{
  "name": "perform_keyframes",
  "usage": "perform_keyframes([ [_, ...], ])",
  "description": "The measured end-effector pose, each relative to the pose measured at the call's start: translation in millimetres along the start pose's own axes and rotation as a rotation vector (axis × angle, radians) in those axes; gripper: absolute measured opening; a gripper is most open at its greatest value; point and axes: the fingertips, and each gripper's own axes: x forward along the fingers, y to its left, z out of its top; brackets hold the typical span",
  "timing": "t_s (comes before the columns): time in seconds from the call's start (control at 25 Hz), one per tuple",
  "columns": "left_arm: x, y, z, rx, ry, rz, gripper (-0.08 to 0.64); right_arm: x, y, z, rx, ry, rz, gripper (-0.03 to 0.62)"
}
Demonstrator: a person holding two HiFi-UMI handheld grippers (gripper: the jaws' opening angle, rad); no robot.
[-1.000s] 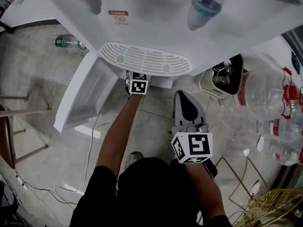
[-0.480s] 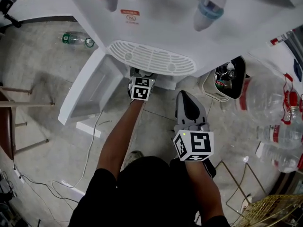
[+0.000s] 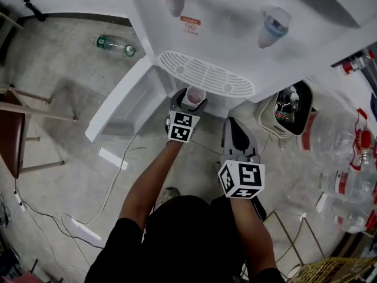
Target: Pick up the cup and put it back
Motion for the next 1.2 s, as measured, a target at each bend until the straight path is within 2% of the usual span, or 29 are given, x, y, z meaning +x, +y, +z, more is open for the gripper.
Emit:
perform_keyframes([
  [0.24,-53.4,-9.7,-6.1,0.053,0.019,-0.016,0.347,4.6,12.3,-9.0,-0.028,0.017,0.058,-0.006],
  [0.52,-127.1,-16.6,2.6,-0.033,0.049,-0.033,0.347,2.1,29.6,-10.8,-0.065,0.018,0.130,-0.006],
  [0.6,-149.6,-17.8,12.0,-0.031,0.054,-0.031,0.347,0.9,38.4,-13.9,-0.084,0.025,0.161,-0.006],
  [0.88,-213.3,-13.1,65.9,-0.022,0.023,-0.022,0.347,-15.5,64.2,-14.7,-0.134,0.032,0.228,-0.006],
  [1.04,-241.5,-11.2,119.3,0.031,-0.036,-0.021,0.346,-22.6,66.2,-10.5,-0.136,0.020,0.232,-0.006],
  [1.2,-260.0,-17.1,176.4,0.087,-0.096,-0.054,0.346,-19.8,60.4,-2.7,-0.129,-0.001,0.224,-0.006],
])
